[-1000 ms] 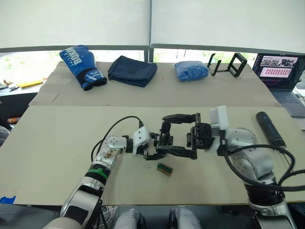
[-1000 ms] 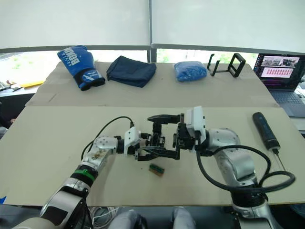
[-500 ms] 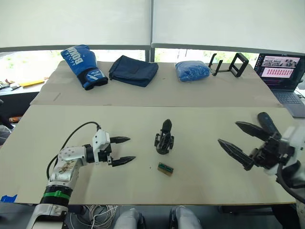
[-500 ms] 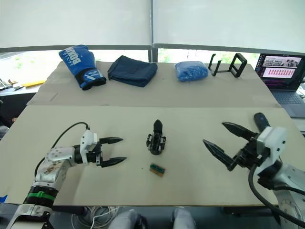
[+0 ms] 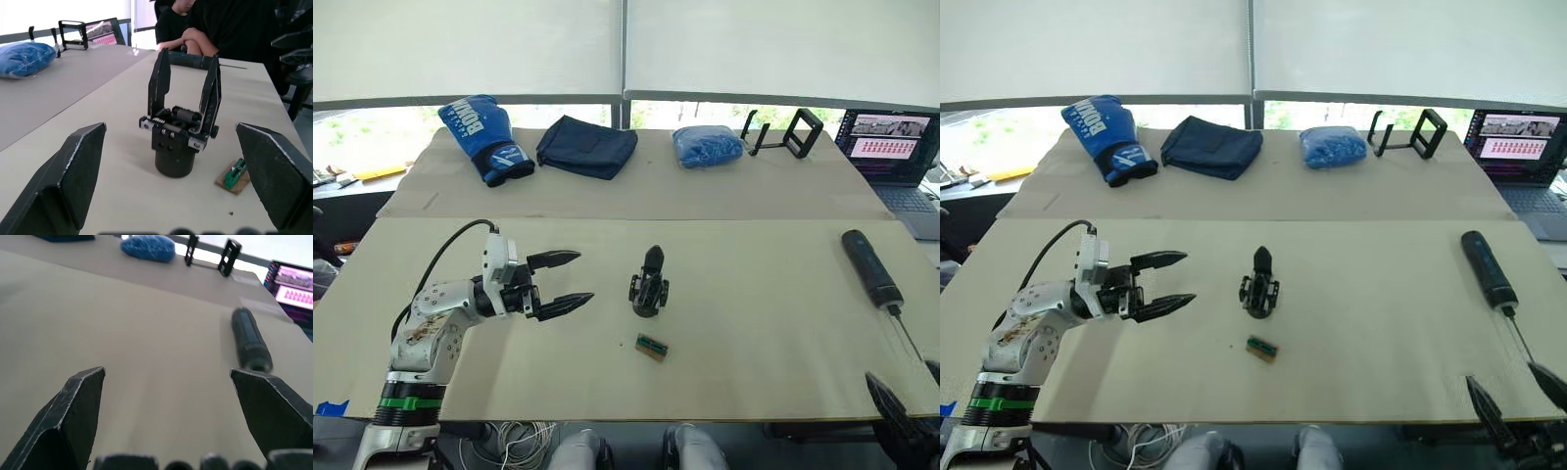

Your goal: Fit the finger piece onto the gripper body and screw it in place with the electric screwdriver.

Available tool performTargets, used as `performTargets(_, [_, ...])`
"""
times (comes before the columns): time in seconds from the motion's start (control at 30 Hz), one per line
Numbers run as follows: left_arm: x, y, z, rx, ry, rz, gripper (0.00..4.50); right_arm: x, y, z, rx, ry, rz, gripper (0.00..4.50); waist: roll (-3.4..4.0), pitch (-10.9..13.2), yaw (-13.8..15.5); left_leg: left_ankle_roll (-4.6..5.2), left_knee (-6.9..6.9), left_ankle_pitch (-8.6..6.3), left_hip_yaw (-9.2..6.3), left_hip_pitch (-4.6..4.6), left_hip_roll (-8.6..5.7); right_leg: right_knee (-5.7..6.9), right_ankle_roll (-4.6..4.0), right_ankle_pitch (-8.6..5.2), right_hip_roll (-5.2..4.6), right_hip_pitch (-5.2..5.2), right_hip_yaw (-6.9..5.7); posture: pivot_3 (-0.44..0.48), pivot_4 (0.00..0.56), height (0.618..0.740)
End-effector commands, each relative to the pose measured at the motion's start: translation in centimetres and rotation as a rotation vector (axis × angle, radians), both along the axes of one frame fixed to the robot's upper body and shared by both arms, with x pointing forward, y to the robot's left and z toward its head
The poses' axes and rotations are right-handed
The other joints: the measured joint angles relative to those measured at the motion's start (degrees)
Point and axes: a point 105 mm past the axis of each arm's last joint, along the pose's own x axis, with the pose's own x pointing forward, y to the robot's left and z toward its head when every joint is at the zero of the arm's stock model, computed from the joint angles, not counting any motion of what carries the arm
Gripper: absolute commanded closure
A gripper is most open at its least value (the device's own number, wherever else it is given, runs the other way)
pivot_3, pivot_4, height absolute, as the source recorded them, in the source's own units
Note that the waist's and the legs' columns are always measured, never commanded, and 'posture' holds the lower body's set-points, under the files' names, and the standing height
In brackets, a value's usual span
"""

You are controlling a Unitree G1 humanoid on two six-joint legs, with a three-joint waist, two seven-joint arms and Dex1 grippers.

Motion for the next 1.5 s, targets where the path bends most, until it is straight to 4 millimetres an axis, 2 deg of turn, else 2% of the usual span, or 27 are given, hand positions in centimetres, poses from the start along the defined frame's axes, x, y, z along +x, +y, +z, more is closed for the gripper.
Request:
performTargets(0.03, [-0.3,-0.6,1.2,-0.026,-0.046,-0.012,0.03,-0.1,-0.7,2.3,-0.050,-0.081,-0.048,0.00,0.00,0.0,-0.4,-0.04,-0.03,0.02,0.01,0.07,0.01,0.01,-0.01,0.00,0.01,0.02,0.10,0.000,0.150,0.740])
performTargets(0.2, [-0.1,-1.2,2.0,-0.024,-0.080,-0.040,0.03,2.9,-1.7,4.3,-0.011,-0.075,-0.026,0.00,0.00,0.0,-0.6,-0.10,-0.06,0.02,0.05,0.16,0.03,0.03,-0.13,0.00,0.02,0.01,0.49,0.000,0.150,0.740])
performTargets(0.37, [0.2,-2.0,3.1,-0.035,-0.118,-0.050,0.03,7.3,-4.4,5.6,0.107,0.046,-0.061,0.00,-0.03,0.0,-0.2,0.00,-0.05,0.06,0.10,0.16,0.01,0.02,-0.48,0.18,0.05,0.00,0.57,0.000,0.150,0.740])
performTargets(0.53, [-0.1,-2.7,3.5,-0.042,-0.129,-0.057,0.03,11.6,-7.0,4.9,0.072,0.271,-0.085,0.00,-0.08,0.0,0.0,0.56,-0.04,0.22,0.14,0.07,-0.03,-0.05,-0.62,0.26,0.06,-0.03,0.59,0.000,0.150,0.740])
performTargets(0.7, [-0.3,-3.1,3.8,-0.049,-0.136,-0.058,0.03,15.9,-9.6,4.9,0.055,0.300,-0.126,0.00,-0.13,0.1,-0.1,0.59,-0.01,0.22,0.12,-0.03,-0.05,-0.13,-0.57,0.27,0.16,-0.01,0.49,0.000,0.150,0.740])
performTargets(0.8, [-0.4,-3.2,4.0,-0.056,-0.137,-0.055,0.03,17.7,-11.1,2.9,0.086,0.399,-0.197,0.00,-0.13,0.1,-0.2,0.63,0.07,0.26,0.19,-0.05,-0.11,-0.12,-0.49,0.30,0.15,0.00,0.45,0.000,0.150,0.740])
performTargets(1.03, [-0.5,-3.0,4.3,-0.057,-0.149,-0.029,0.03,19.8,-11.2,0.1,0.108,0.517,-0.210,0.00,-0.11,0.1,-0.4,0.53,0.12,0.38,0.29,-0.04,-0.09,-0.11,-0.29,0.20,0.18,0.02,0.20,0.000,0.150,0.740])
performTargets(1.17, [-0.6,-2.9,4.4,-0.056,-0.152,-0.021,0.03,20.2,-11.2,-0.5,0.102,0.542,-0.209,0.00,-0.09,0.1,-0.6,0.47,0.11,0.41,0.30,-0.03,-0.09,-0.10,-0.20,0.15,0.17,0.03,0.17,0.000,0.150,0.740])
performTargets(1.33, [-0.6,-3.1,4.4,-0.050,-0.153,-0.024,0.03,21.3,-10.7,-0.3,0.134,0.502,-0.197,0.00,-0.09,0.1,-1.2,0.41,0.08,0.44,0.30,0.03,-0.06,-0.07,-0.11,0.09,0.19,0.04,0.18,0.000,0.150,0.740])
performTargets(1.43, [-0.5,-3.1,4.5,-0.043,-0.156,-0.031,0.00,21.8,-10.4,-0.3,0.151,0.477,-0.193,0.78,-0.09,0.1,-1.4,0.37,0.03,0.47,0.32,0.08,-0.06,-0.06,-0.13,0.10,0.20,0.04,0.20,0.000,0.150,0.740])
performTargets(1.5, [-0.5,-3.0,4.6,-0.039,-0.158,-0.032,0.00,22.0,-10.2,-0.3,0.171,0.463,-0.191,1.56,-0.08,0.1,-1.4,0.36,0.02,0.48,0.34,0.10,-0.05,-0.04,-0.15,0.12,0.20,0.04,0.22,0.000,0.150,0.740])
